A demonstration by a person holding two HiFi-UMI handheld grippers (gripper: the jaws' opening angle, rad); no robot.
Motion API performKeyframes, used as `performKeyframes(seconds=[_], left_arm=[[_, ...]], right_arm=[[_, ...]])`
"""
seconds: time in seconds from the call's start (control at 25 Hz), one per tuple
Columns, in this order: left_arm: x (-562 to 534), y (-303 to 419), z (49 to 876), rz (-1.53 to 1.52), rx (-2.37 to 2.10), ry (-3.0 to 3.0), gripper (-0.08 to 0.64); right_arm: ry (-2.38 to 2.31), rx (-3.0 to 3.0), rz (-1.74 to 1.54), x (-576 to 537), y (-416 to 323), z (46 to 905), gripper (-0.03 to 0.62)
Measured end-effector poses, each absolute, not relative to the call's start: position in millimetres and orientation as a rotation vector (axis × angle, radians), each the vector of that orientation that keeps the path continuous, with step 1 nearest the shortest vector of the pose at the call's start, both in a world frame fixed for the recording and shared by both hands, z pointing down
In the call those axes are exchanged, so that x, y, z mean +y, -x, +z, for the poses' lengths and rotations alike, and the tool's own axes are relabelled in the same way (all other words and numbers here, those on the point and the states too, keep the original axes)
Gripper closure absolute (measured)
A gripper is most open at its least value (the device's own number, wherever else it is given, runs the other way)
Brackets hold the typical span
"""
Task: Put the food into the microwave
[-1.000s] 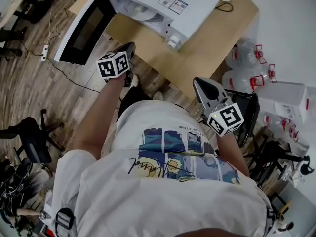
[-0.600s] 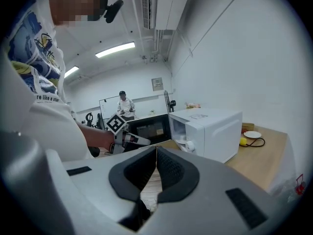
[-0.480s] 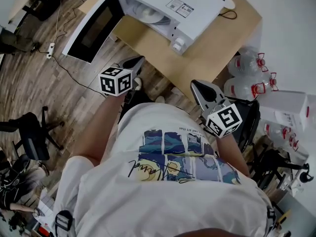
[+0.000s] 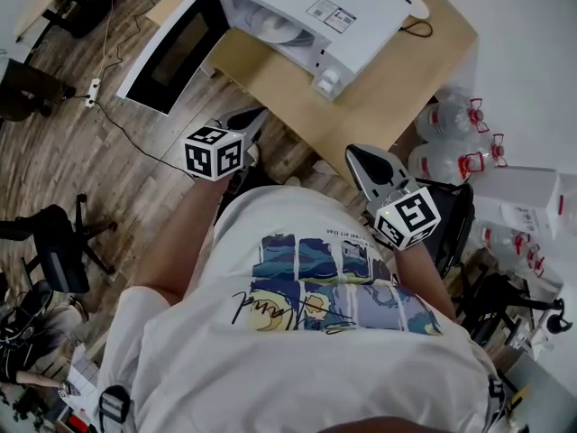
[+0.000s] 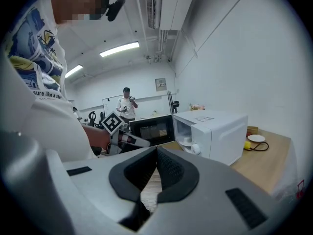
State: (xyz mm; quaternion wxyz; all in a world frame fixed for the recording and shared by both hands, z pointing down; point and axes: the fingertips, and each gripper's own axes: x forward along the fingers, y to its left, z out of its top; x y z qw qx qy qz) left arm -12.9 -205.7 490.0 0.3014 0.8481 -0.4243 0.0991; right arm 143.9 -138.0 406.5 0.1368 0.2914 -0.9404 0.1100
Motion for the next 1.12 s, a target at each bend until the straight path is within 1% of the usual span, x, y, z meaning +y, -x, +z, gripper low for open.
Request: performKeyframes(seconds=[0.28,0.76,1.12], left_arm=[[-201.4,15.0,492.6,0.27,-1.129,-2.235,0.552],[-184.0,21.9,500.7,0.304,-1.176,-2.181,0.552],[-175.4,7.9,494.1,0.273,-1.08,-2.231,0.552]], right_arm=[[-0.803,-2.725,0.298,-137.8,-136.3,409.5,0.584],[-0.699,-2.73,0.364,-140.3,-127.9,427.9,0.584],[-0.713,-2.684,0.374,-140.8,-129.8,434.6,0.584]])
